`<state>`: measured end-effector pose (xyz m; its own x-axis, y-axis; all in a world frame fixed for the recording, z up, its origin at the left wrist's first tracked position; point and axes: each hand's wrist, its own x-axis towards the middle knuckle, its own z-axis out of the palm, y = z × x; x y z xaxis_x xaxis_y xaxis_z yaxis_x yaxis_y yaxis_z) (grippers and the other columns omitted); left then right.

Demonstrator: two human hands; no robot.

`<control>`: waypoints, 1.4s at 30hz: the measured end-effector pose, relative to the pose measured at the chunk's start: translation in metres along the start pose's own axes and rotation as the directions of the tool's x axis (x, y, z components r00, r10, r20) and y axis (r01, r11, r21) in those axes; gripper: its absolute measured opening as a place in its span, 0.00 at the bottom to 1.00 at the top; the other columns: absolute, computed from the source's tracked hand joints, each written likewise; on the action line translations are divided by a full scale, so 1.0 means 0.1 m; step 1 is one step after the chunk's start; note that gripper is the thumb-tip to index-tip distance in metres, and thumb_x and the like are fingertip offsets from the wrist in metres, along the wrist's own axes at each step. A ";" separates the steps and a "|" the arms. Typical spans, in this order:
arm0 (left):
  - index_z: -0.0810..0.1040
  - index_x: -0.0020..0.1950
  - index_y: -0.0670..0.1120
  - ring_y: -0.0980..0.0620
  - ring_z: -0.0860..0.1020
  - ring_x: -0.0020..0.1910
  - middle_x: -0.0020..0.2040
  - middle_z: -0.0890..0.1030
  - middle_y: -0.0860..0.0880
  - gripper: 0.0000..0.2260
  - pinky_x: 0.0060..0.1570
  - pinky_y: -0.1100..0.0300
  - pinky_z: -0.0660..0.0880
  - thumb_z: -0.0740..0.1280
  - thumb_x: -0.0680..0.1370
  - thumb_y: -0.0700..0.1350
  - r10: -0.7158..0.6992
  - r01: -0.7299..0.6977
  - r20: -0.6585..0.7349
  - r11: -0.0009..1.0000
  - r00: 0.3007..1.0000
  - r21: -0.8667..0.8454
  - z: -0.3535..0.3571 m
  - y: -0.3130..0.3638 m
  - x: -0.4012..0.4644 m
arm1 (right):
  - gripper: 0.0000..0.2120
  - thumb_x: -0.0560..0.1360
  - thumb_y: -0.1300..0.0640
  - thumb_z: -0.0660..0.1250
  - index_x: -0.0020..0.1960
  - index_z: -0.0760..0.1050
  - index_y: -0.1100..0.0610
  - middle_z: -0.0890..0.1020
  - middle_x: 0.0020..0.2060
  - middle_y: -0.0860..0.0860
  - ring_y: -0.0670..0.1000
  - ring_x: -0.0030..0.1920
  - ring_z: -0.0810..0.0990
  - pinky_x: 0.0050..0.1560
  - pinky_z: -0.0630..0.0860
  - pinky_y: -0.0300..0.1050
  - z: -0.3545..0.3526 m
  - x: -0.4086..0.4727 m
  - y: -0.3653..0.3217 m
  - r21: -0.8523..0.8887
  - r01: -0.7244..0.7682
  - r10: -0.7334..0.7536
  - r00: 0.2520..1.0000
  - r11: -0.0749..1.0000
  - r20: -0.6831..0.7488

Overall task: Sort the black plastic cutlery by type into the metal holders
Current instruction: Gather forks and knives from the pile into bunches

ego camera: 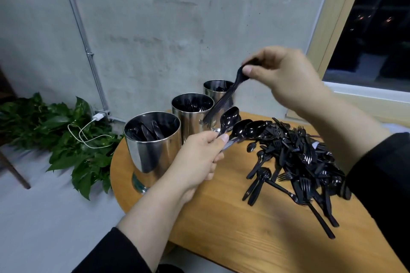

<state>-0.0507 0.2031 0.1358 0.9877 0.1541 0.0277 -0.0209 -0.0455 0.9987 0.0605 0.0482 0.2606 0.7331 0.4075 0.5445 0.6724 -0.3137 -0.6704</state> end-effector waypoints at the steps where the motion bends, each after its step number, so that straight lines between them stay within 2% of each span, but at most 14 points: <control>1: 0.73 0.41 0.47 0.55 0.60 0.27 0.32 0.68 0.51 0.15 0.25 0.62 0.59 0.64 0.85 0.52 0.009 -0.009 -0.015 1.000 1.000 -0.001 -0.03 0.02 0.02 | 0.02 0.77 0.59 0.72 0.49 0.82 0.54 0.85 0.40 0.46 0.40 0.39 0.80 0.45 0.76 0.33 -0.04 0.10 0.02 0.020 0.002 -0.001 0.998 1.000 -0.059; 7: 0.78 0.48 0.40 0.53 0.63 0.23 0.29 0.70 0.53 0.14 0.25 0.62 0.60 0.66 0.84 0.51 0.154 -0.155 -0.234 0.988 0.960 0.013 -0.43 0.32 0.17 | 0.03 0.79 0.60 0.70 0.51 0.82 0.57 0.80 0.35 0.44 0.37 0.32 0.75 0.36 0.69 0.30 0.05 0.58 0.28 -0.017 -0.056 0.051 0.975 0.998 -0.217; 10: 0.77 0.44 0.48 0.56 0.61 0.24 0.28 0.68 0.55 0.11 0.22 0.63 0.58 0.65 0.84 0.49 0.136 -0.153 -0.319 0.988 0.938 -0.031 -0.73 0.45 0.25 | 0.02 0.78 0.58 0.70 0.49 0.82 0.54 0.84 0.39 0.48 0.42 0.39 0.80 0.43 0.76 0.41 0.33 0.74 0.52 -0.064 -0.109 0.096 0.979 0.992 -0.179; 13: 0.76 0.45 0.47 0.57 0.58 0.25 0.30 0.66 0.53 0.10 0.23 0.64 0.55 0.64 0.85 0.48 0.117 -0.158 -0.358 0.984 0.926 -0.087 -0.97 0.48 0.34 | 0.03 0.78 0.55 0.70 0.46 0.81 0.49 0.86 0.43 0.50 0.52 0.46 0.84 0.51 0.80 0.52 0.65 0.89 0.74 -0.141 -0.132 0.115 0.986 0.981 -0.124; 16: 0.74 0.45 0.48 0.57 0.58 0.25 0.32 0.67 0.52 0.10 0.24 0.64 0.55 0.63 0.86 0.47 0.111 -0.157 -0.369 0.983 0.923 -0.097 -1.09 0.47 0.42 | 0.04 0.78 0.53 0.70 0.52 0.82 0.50 0.86 0.46 0.51 0.54 0.51 0.83 0.52 0.79 0.48 0.97 1.02 0.86 -0.265 -0.097 0.094 0.995 0.959 -0.024; 19: 0.74 0.47 0.46 0.57 0.58 0.25 0.32 0.68 0.51 0.10 0.25 0.63 0.54 0.62 0.86 0.47 0.113 -0.181 -0.394 0.974 0.912 -0.140 -1.10 0.46 0.49 | 0.17 0.80 0.49 0.68 0.65 0.79 0.54 0.83 0.57 0.54 0.56 0.58 0.81 0.57 0.73 0.42 1.20 1.06 0.86 -0.362 -0.062 0.112 0.987 0.930 0.117; 20: 0.75 0.49 0.45 0.57 0.58 0.25 0.33 0.68 0.51 0.09 0.25 0.63 0.54 0.62 0.86 0.47 0.110 -0.188 -0.403 0.969 0.909 -0.160 -1.10 0.45 0.52 | 0.18 0.81 0.47 0.65 0.66 0.78 0.56 0.83 0.59 0.56 0.57 0.57 0.81 0.57 0.74 0.43 1.22 1.04 0.84 -0.334 -0.080 0.109 0.992 0.939 0.070; 22: 0.75 0.56 0.42 0.57 0.58 0.26 0.33 0.68 0.52 0.09 0.26 0.61 0.53 0.62 0.86 0.48 0.106 -0.198 -0.408 0.962 0.907 -0.189 -1.05 0.44 0.59 | 0.21 0.84 0.45 0.58 0.59 0.80 0.60 0.84 0.54 0.58 0.57 0.46 0.84 0.48 0.79 0.50 1.20 0.94 0.72 -0.061 -0.151 0.145 0.986 0.987 -0.085; 24: 0.76 0.59 0.41 0.57 0.58 0.26 0.32 0.68 0.52 0.11 0.27 0.61 0.53 0.61 0.86 0.48 0.103 -0.199 -0.405 0.959 0.908 -0.203 -0.96 0.43 0.65 | 0.22 0.84 0.42 0.55 0.58 0.80 0.57 0.85 0.49 0.54 0.53 0.38 0.83 0.39 0.78 0.48 1.11 0.75 0.55 0.262 -0.182 0.203 0.978 0.948 -0.053; 25: 0.77 0.58 0.41 0.57 0.59 0.26 0.32 0.68 0.53 0.10 0.26 0.62 0.53 0.61 0.86 0.48 0.100 -0.194 -0.391 0.959 0.915 -0.207 -0.90 0.43 0.68 | 0.21 0.84 0.41 0.54 0.59 0.79 0.54 0.85 0.47 0.53 0.54 0.37 0.82 0.40 0.78 0.48 1.06 0.66 0.48 0.304 -0.189 0.190 0.981 0.934 0.026; 28: 0.78 0.53 0.45 0.57 0.59 0.25 0.33 0.69 0.52 0.09 0.23 0.64 0.56 0.62 0.86 0.48 0.081 -0.145 -0.296 0.969 0.952 -0.200 -0.64 0.38 0.76 | 0.10 0.84 0.47 0.59 0.57 0.78 0.45 0.84 0.38 0.55 0.56 0.34 0.81 0.39 0.79 0.48 0.96 0.47 0.36 0.203 -0.173 0.144 0.978 0.964 0.150; 32: 0.77 0.45 0.48 0.55 0.59 0.26 0.34 0.70 0.50 0.14 0.24 0.63 0.57 0.61 0.86 0.51 0.046 -0.072 -0.179 0.988 0.983 -0.139 -0.34 0.27 0.79 | 0.10 0.84 0.56 0.61 0.58 0.81 0.51 0.78 0.32 0.51 0.44 0.29 0.73 0.29 0.70 0.36 0.78 0.39 0.48 0.212 -0.227 0.207 0.972 0.951 0.113; 37: 0.82 0.55 0.49 0.54 0.59 0.27 0.32 0.70 0.52 0.15 0.27 0.62 0.55 0.58 0.87 0.53 0.000 -0.012 -0.118 0.994 0.993 -0.106 -0.08 0.25 0.80 | 0.10 0.84 0.55 0.61 0.59 0.81 0.51 0.79 0.33 0.50 0.45 0.30 0.74 0.32 0.73 0.37 0.56 0.25 0.66 0.198 -0.216 0.201 0.975 0.956 0.094; 42: 0.82 0.57 0.50 0.54 0.60 0.25 0.29 0.68 0.54 0.15 0.25 0.60 0.58 0.60 0.86 0.56 0.010 -0.009 -0.043 1.000 0.999 0.017 0.11 0.21 0.84 | 0.08 0.83 0.49 0.62 0.54 0.80 0.48 0.77 0.28 0.49 0.44 0.28 0.74 0.32 0.71 0.35 0.40 0.18 0.76 0.110 -0.207 0.197 0.975 0.972 0.099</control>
<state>0.0334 0.2041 0.1585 0.9798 0.1963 0.0391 -0.0270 -0.0637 0.9976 0.1203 0.0660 0.1995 0.8371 0.4210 0.3493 0.4906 -0.2952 -0.8199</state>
